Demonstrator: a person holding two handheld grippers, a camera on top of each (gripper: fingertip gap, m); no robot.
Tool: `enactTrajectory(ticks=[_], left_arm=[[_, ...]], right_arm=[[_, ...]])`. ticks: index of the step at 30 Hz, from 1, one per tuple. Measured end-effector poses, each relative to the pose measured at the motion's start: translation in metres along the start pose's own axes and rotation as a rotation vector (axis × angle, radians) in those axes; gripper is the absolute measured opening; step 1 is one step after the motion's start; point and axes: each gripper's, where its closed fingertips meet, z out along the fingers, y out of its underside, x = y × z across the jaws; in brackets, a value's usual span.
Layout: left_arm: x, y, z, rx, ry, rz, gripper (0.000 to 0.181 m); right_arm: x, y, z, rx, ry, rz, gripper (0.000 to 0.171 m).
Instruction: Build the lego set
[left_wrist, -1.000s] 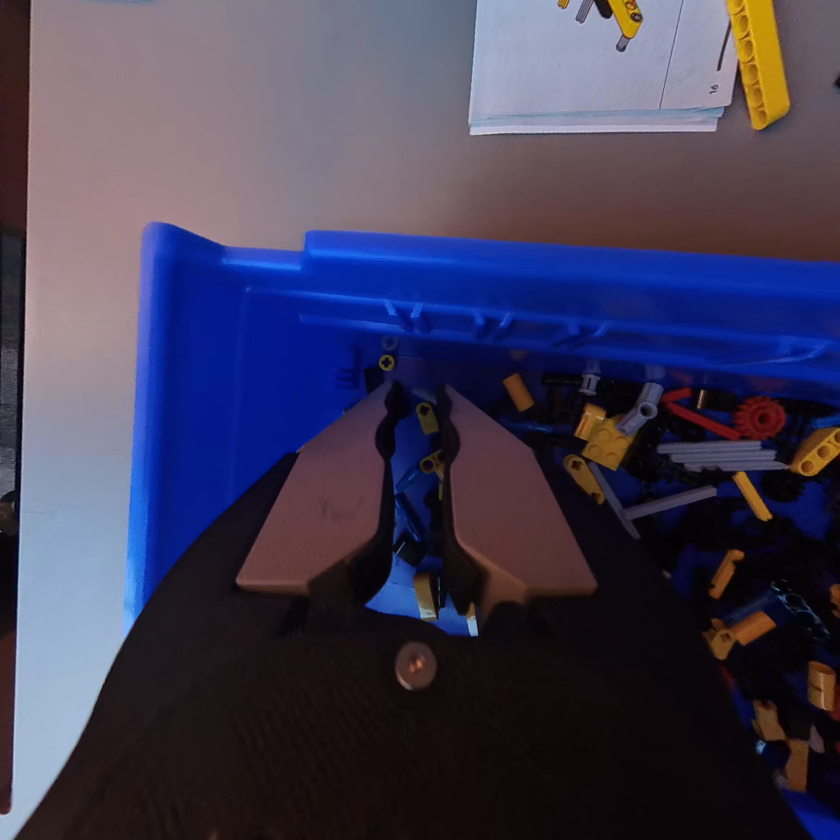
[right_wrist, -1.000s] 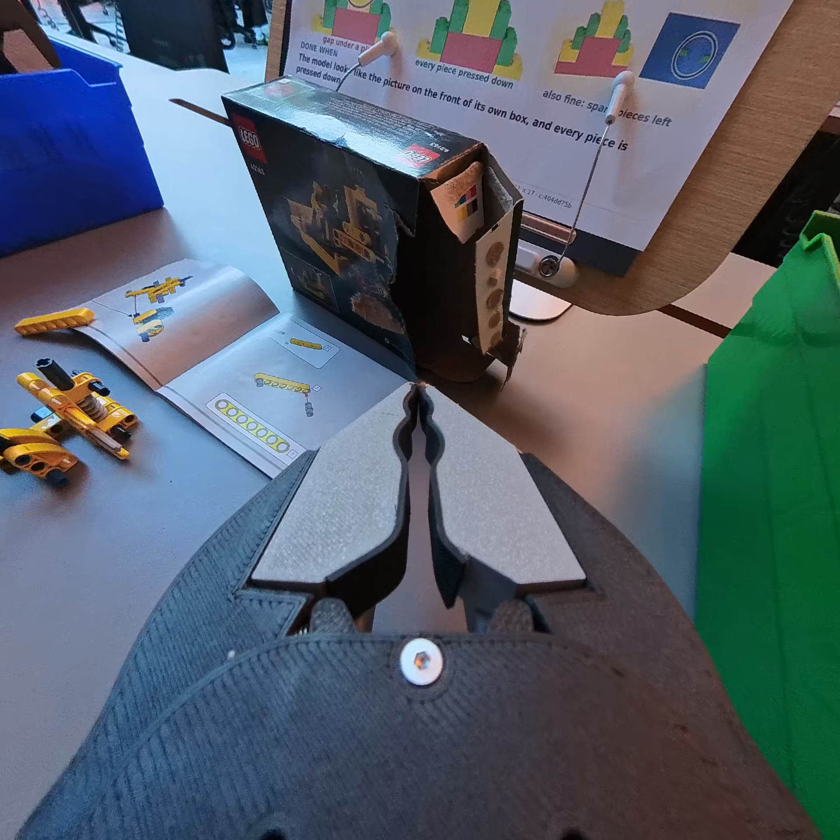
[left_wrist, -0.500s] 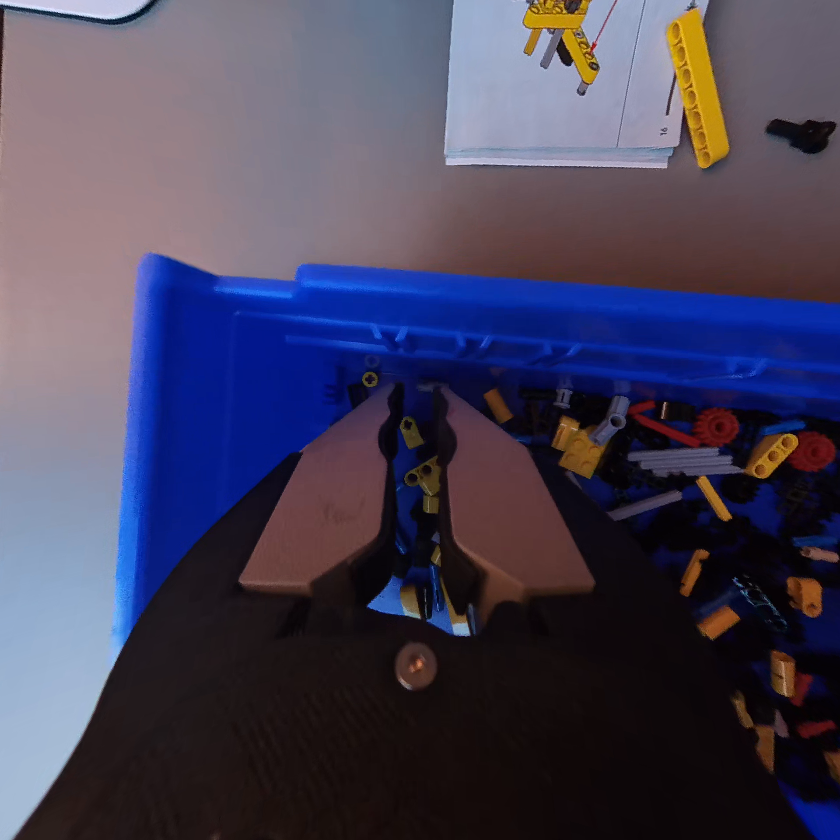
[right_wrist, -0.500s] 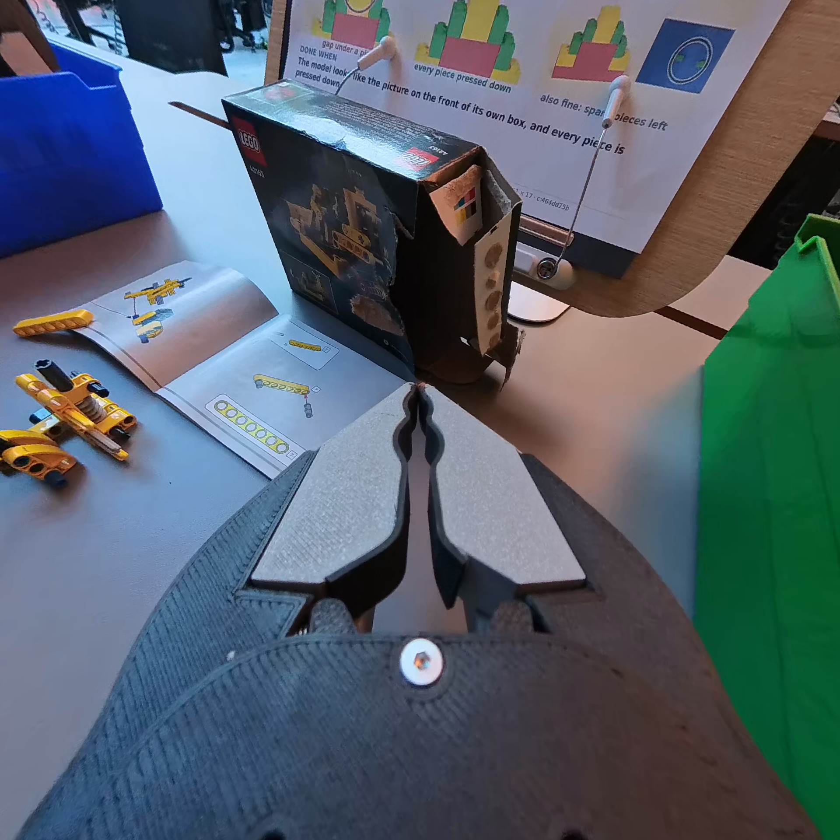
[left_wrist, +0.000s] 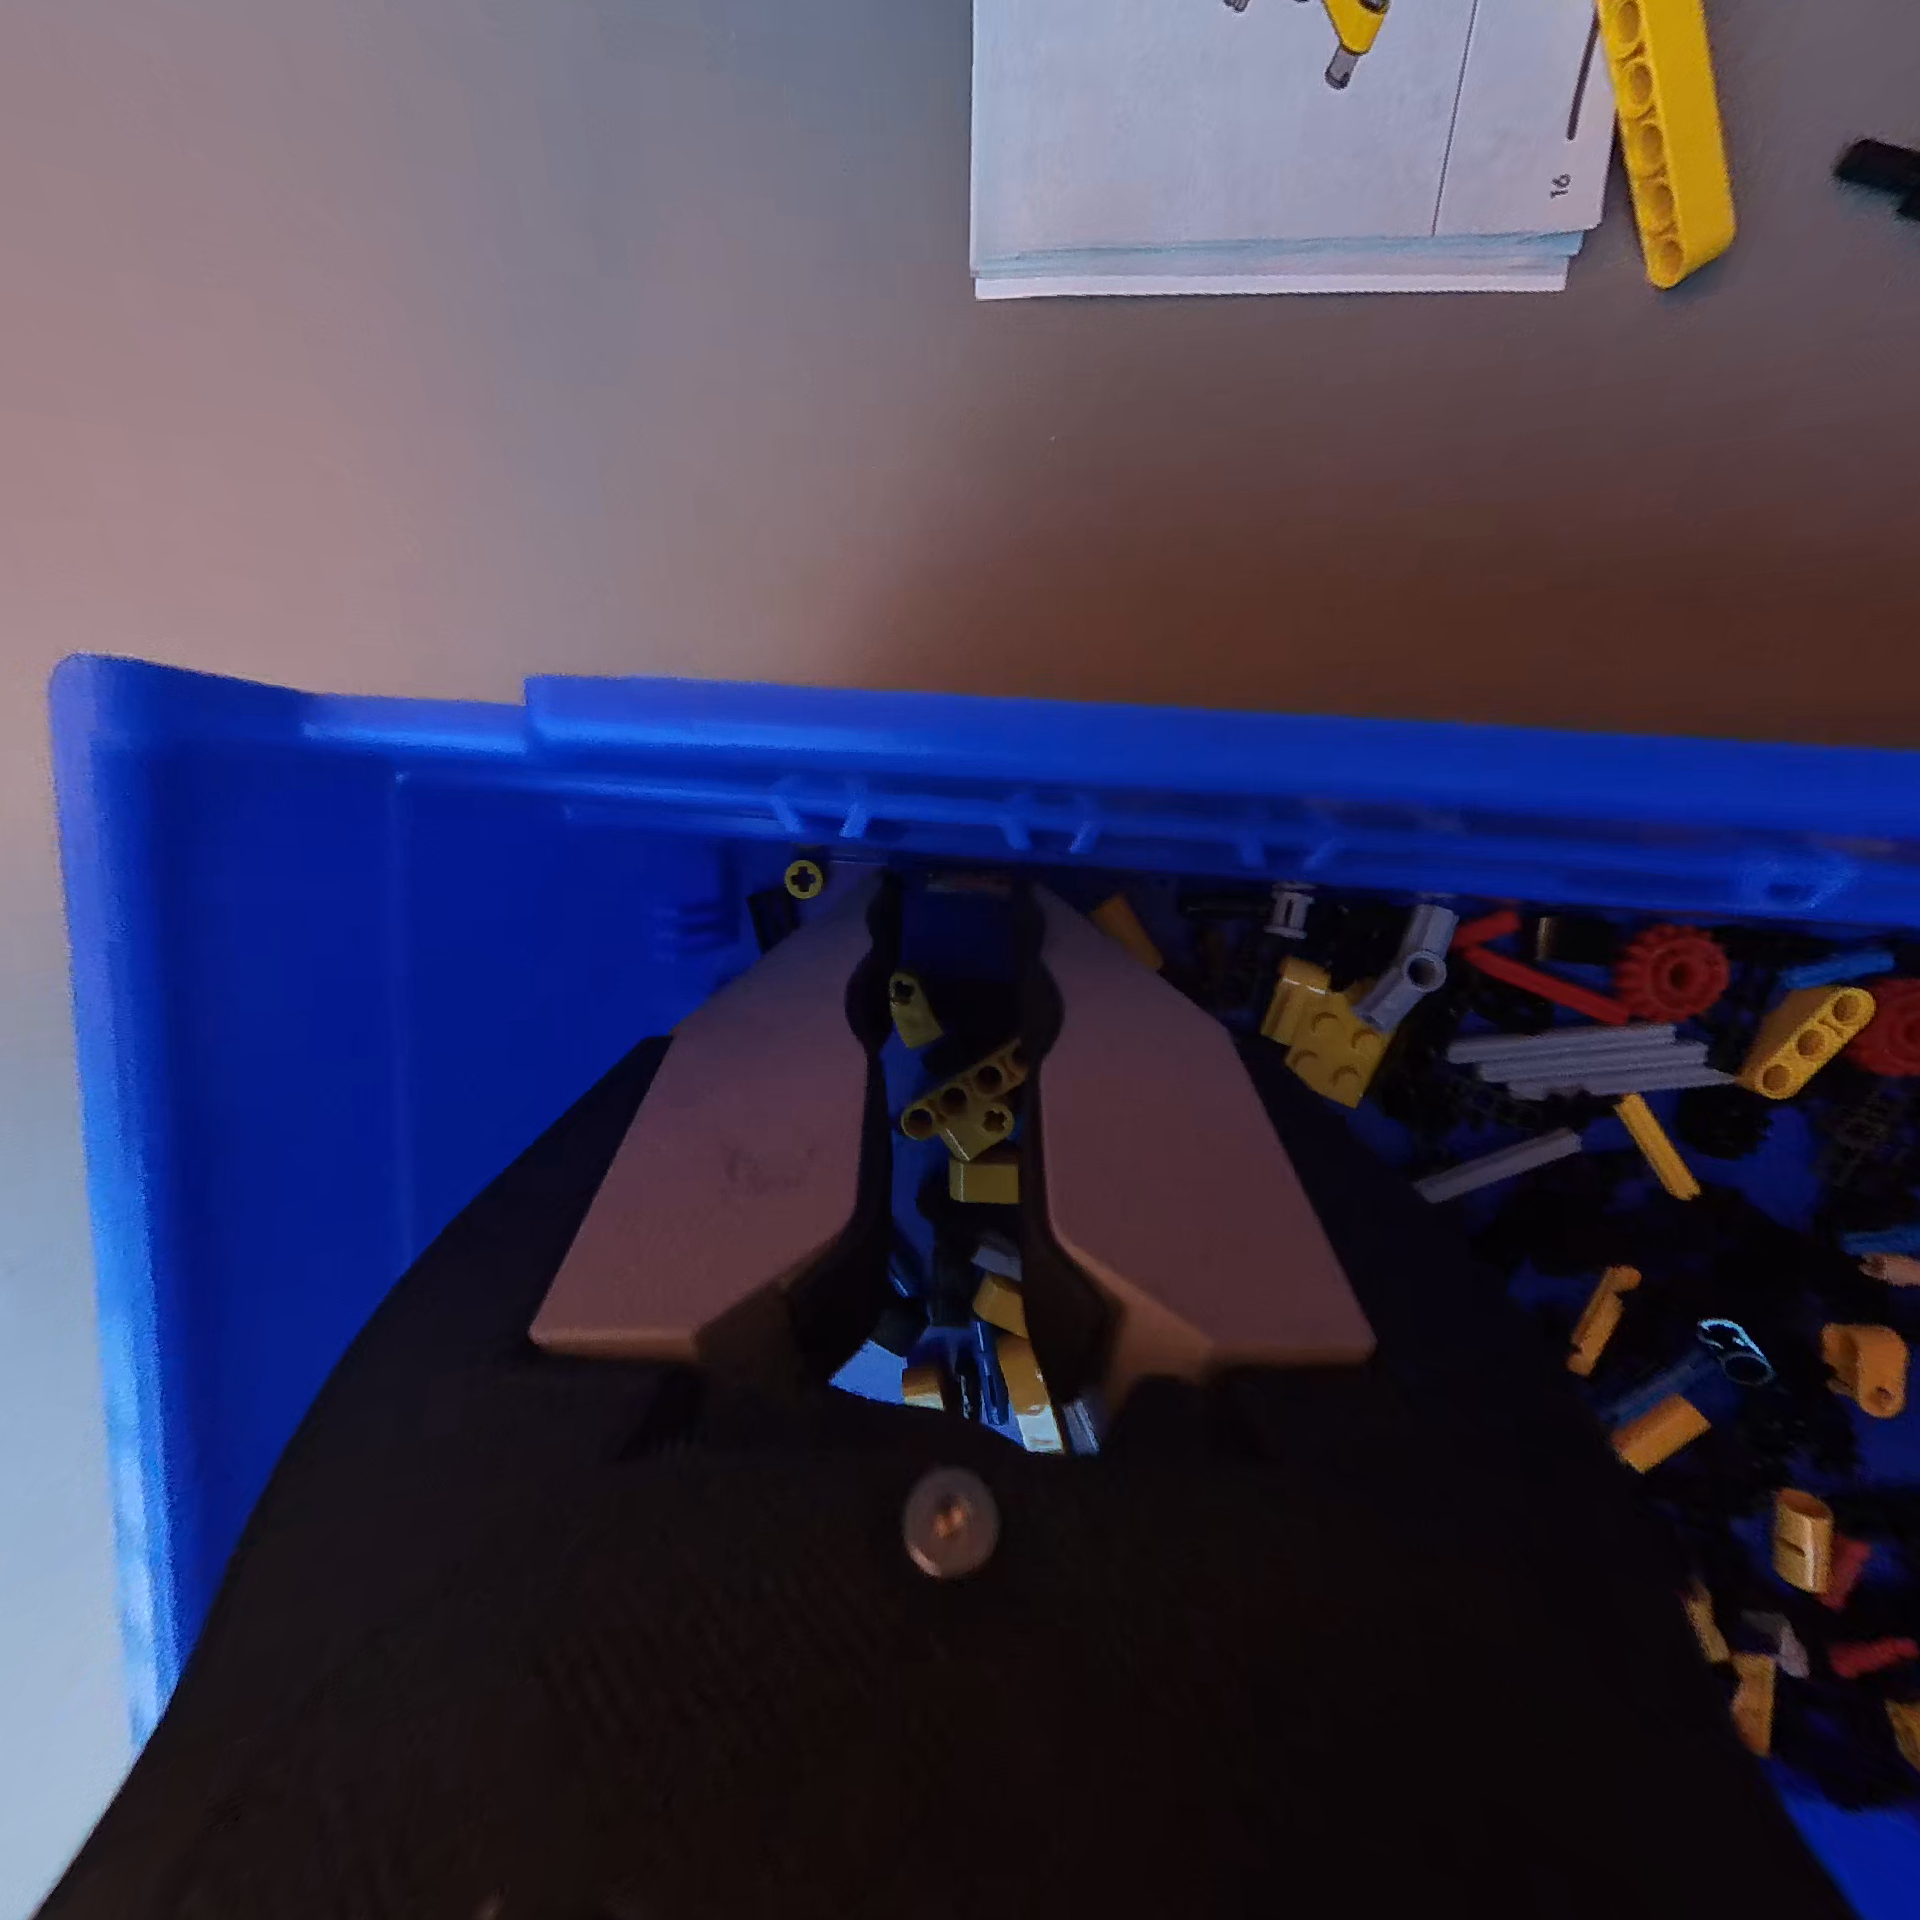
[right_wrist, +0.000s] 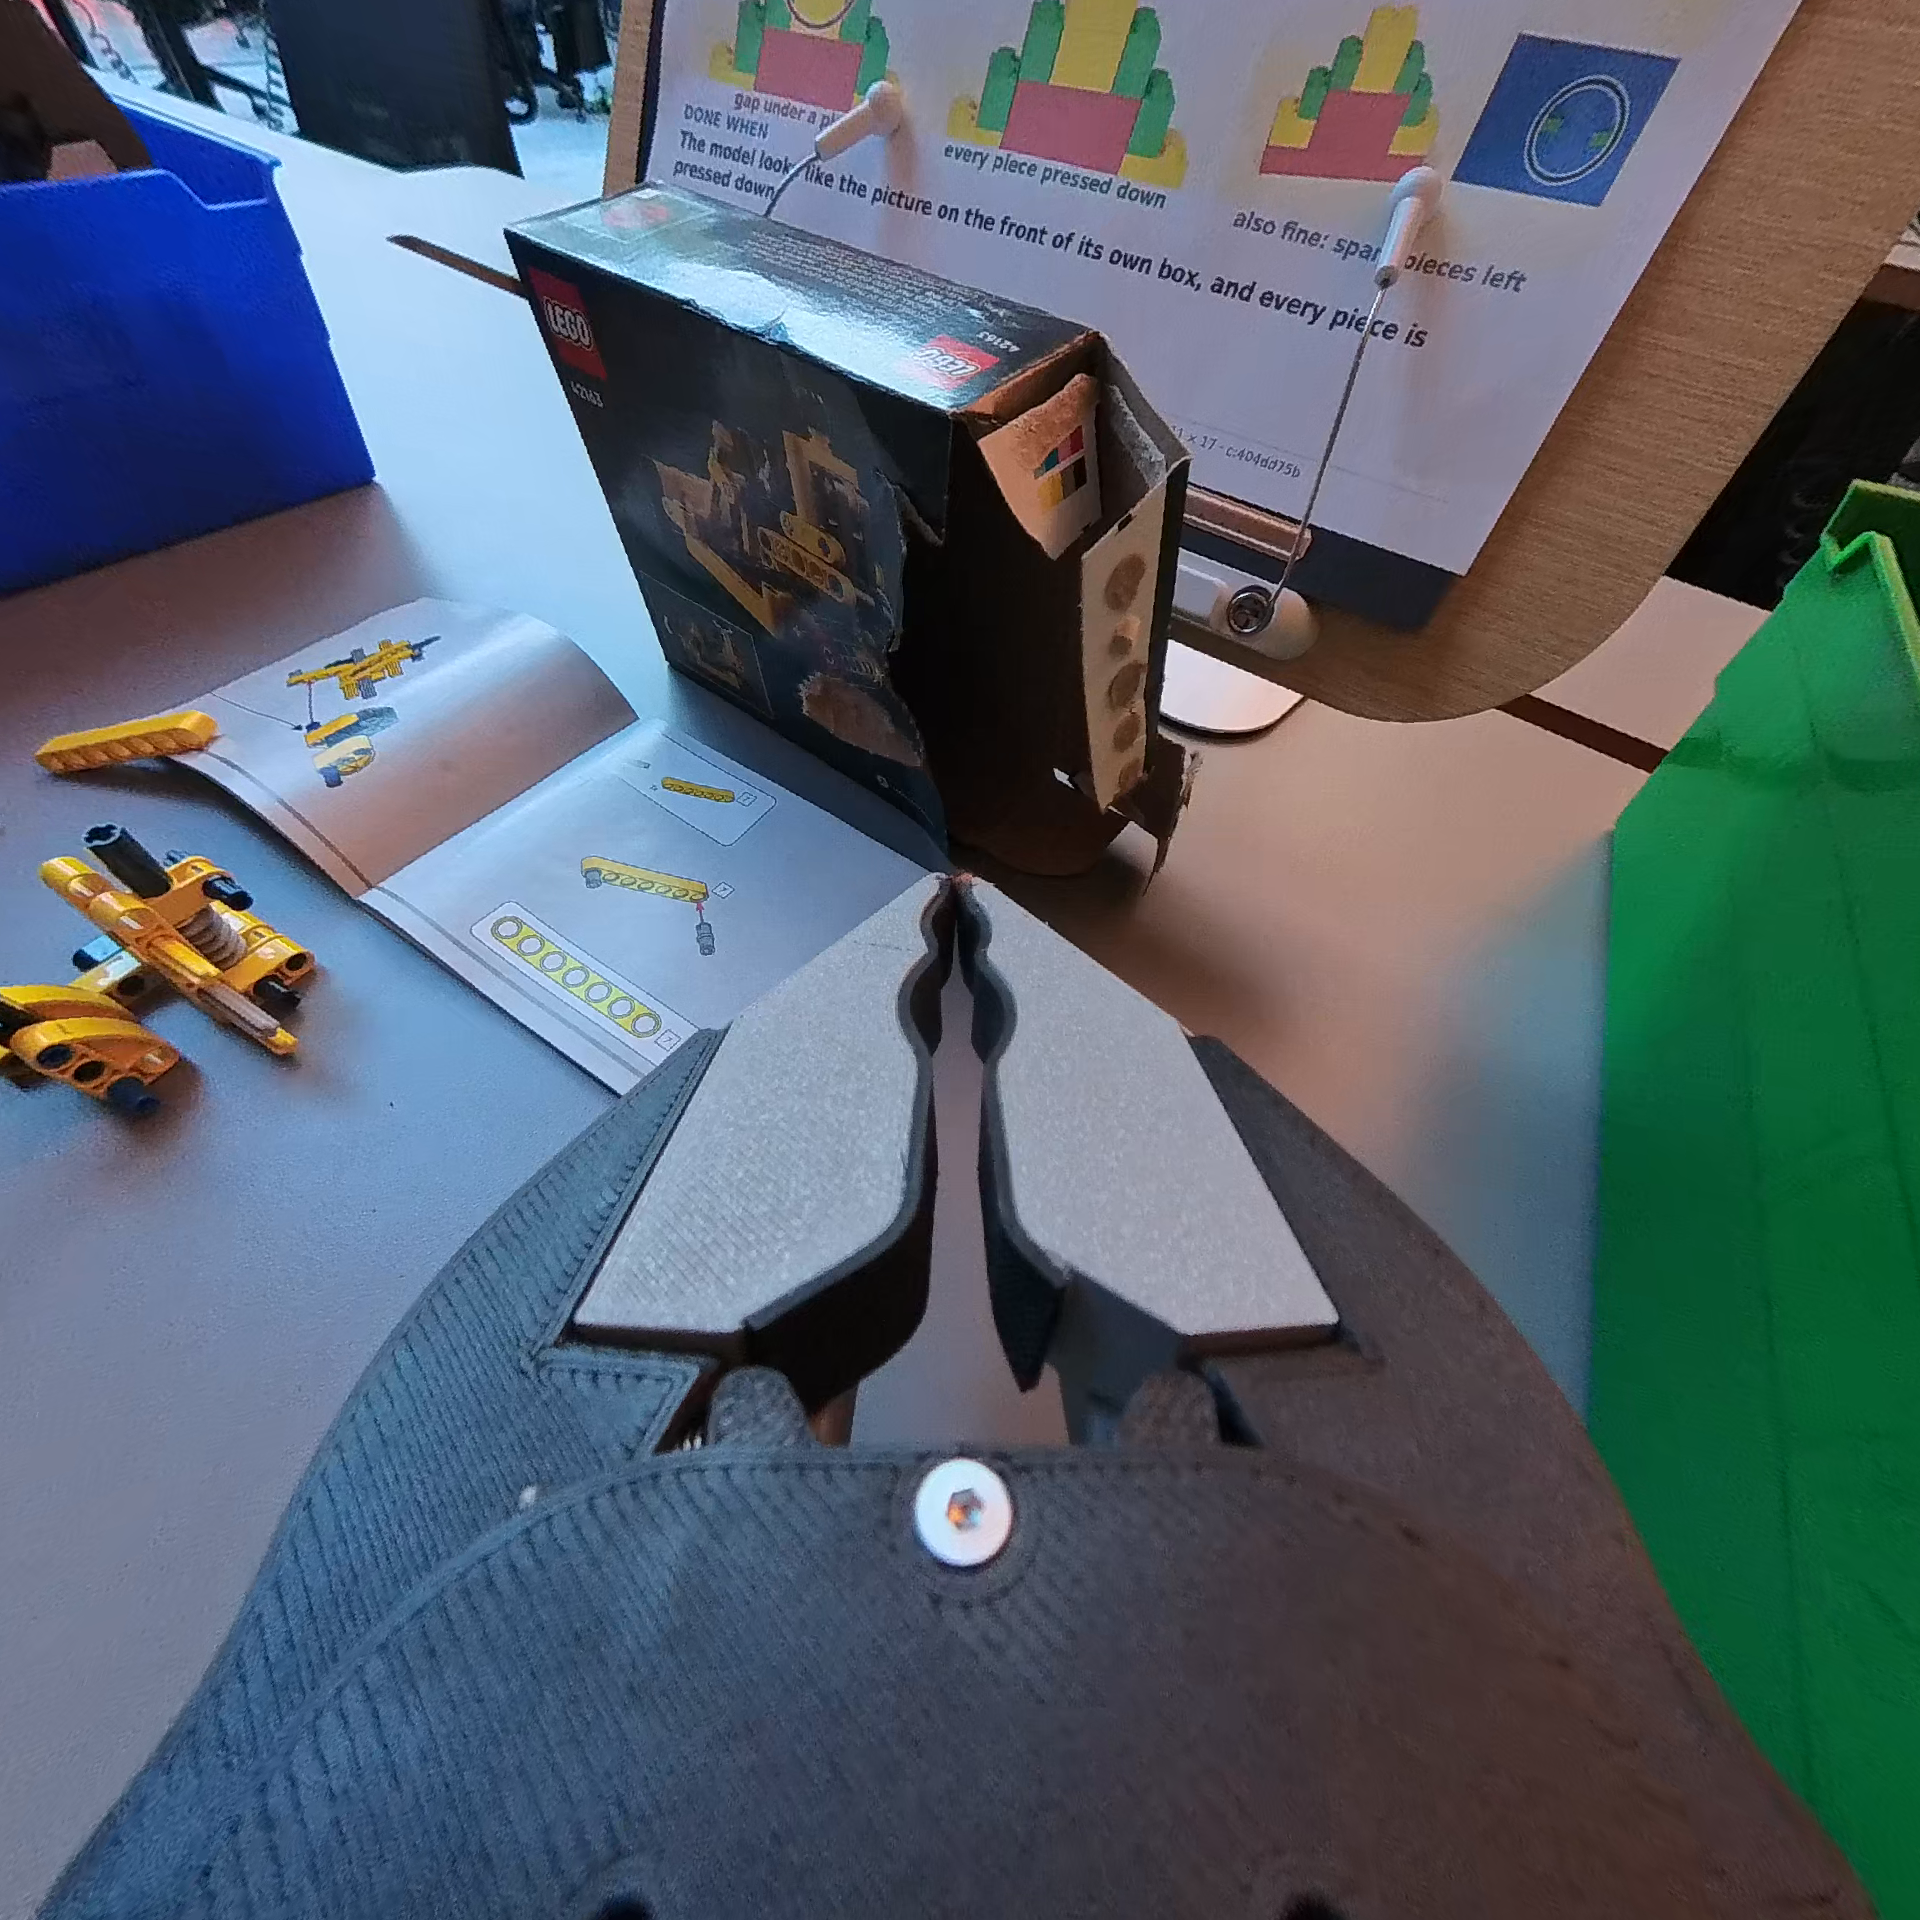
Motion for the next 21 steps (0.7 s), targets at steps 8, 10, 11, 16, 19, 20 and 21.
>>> enactTrajectory(ticks=[8, 10, 11, 16, 19, 20, 21], left_arm=[[0.002, 0.0, 0.0, 0.0, 0.019, -0.046, 0.013], [0.002, 0.001, 0.0, 0.001, 0.016, -0.059, 0.013], [0.002, 0.001, -0.001, -0.001, 0.01, -0.058, 0.013], [0.002, -0.002, -0.023, 0.015, -0.04, -0.041, 0.013], [0.005, -0.005, -0.054, 0.024, -0.1, -0.041, 0.013], [0.009, -0.011, -0.068, 0.045, -0.12, -0.04, 0.013], [0.014, -0.02, -0.082, 0.079, -0.141, -0.032, 0.013]], right_arm=[[0.001, 0.0, 0.0, 0.0, 0.001, 0.004, 0.0], [0.001, 0.0, 0.0, 0.001, 0.001, 0.005, 0.0], [0.001, 0.0, 0.0, 0.002, 0.002, 0.005, 0.0], [0.001, -0.001, -0.001, 0.006, 0.0, 0.012, 0.0], [0.001, -0.002, -0.001, 0.013, -0.008, 0.015, 0.0], [0.0, -0.002, -0.001, 0.015, -0.012, 0.016, 0.0], [0.0, -0.002, -0.001, 0.017, -0.017, 0.019, 0.0]])
